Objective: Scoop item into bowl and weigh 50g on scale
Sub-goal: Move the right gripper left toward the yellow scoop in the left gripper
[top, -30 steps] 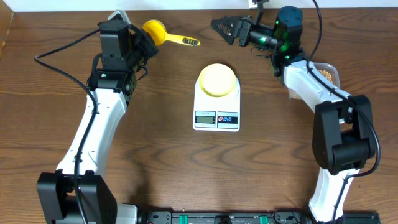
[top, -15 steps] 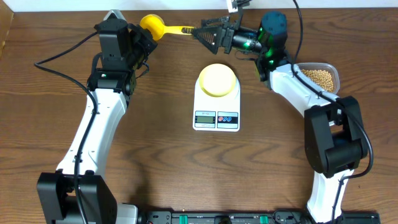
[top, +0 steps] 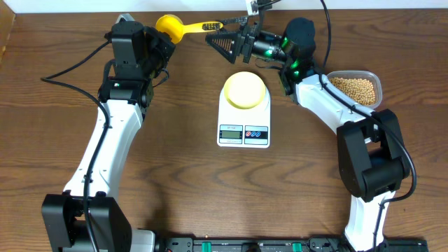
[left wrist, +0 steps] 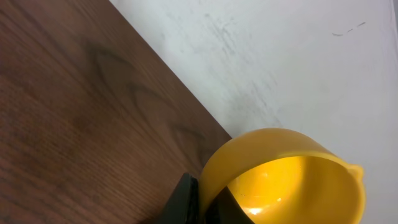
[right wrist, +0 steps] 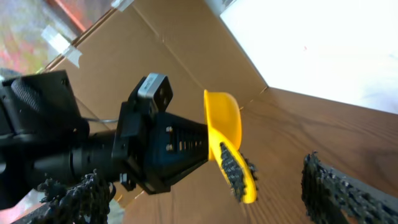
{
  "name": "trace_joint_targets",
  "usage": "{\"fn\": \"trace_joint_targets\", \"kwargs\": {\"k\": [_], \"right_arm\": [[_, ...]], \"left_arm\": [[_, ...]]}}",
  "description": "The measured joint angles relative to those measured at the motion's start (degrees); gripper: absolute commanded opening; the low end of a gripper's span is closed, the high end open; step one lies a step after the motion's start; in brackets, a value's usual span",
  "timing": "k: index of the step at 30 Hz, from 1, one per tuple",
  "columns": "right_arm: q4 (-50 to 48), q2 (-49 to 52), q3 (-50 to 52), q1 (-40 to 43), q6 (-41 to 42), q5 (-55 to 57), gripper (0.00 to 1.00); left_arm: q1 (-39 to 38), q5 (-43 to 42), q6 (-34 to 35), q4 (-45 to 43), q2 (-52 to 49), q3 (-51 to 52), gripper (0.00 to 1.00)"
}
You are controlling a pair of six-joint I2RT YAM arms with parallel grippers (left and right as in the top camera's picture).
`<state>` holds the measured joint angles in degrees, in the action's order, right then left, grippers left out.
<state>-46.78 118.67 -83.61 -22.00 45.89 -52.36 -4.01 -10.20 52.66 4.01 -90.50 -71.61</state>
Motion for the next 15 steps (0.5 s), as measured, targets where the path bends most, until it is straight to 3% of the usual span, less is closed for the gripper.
{"fn": "trace_joint_targets", "kwargs": {"k": [5,15], "right_arm": [[0.0,0.0,0.0,-0.02,0.37,2.27,0.93],[-0.07,0.0,0.0,-0.33,0.68,4.63,0.59]], "left_arm": [[-0.61,0.0,0.11,-0.02,0.0,0.0,0.08],[-3.21,0.0,0.17,-0.28,0.0,0.0,0.08]]}}
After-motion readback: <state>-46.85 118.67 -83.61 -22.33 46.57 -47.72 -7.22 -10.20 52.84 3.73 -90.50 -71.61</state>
